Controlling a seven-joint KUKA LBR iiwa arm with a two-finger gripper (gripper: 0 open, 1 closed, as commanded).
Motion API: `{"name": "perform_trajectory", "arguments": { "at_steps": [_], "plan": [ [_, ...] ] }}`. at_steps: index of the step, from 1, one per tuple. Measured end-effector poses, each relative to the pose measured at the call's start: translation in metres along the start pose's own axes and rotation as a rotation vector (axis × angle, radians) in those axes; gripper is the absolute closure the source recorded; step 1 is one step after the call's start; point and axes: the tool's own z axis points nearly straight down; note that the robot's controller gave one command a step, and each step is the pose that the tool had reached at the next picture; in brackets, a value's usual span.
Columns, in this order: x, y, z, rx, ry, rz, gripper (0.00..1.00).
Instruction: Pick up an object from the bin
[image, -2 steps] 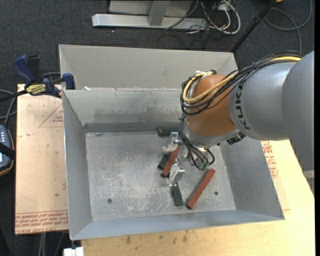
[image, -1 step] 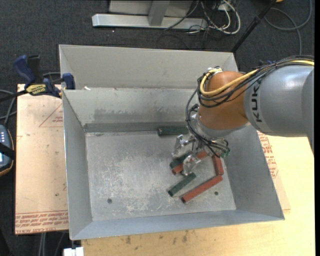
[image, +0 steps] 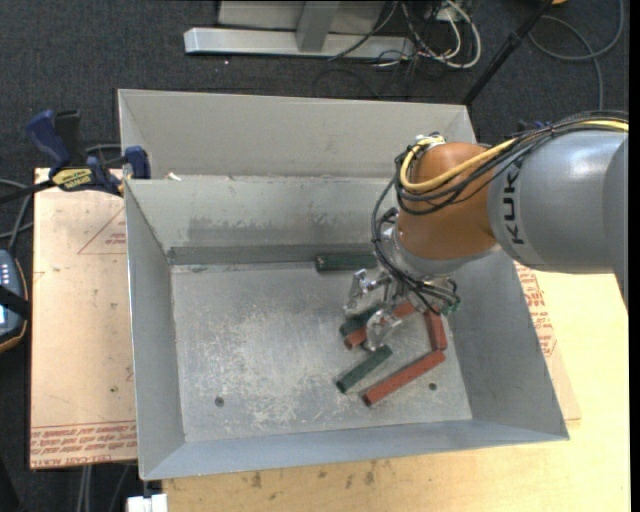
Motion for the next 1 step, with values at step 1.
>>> {"name": "perform_trajectory", "arguments": {
  "at_steps": [1],
  "plan": [
    [-0.0192, 0.0124, -0.1519, 0.004, 0.010, -0.016, 1.00]
  ]
}}
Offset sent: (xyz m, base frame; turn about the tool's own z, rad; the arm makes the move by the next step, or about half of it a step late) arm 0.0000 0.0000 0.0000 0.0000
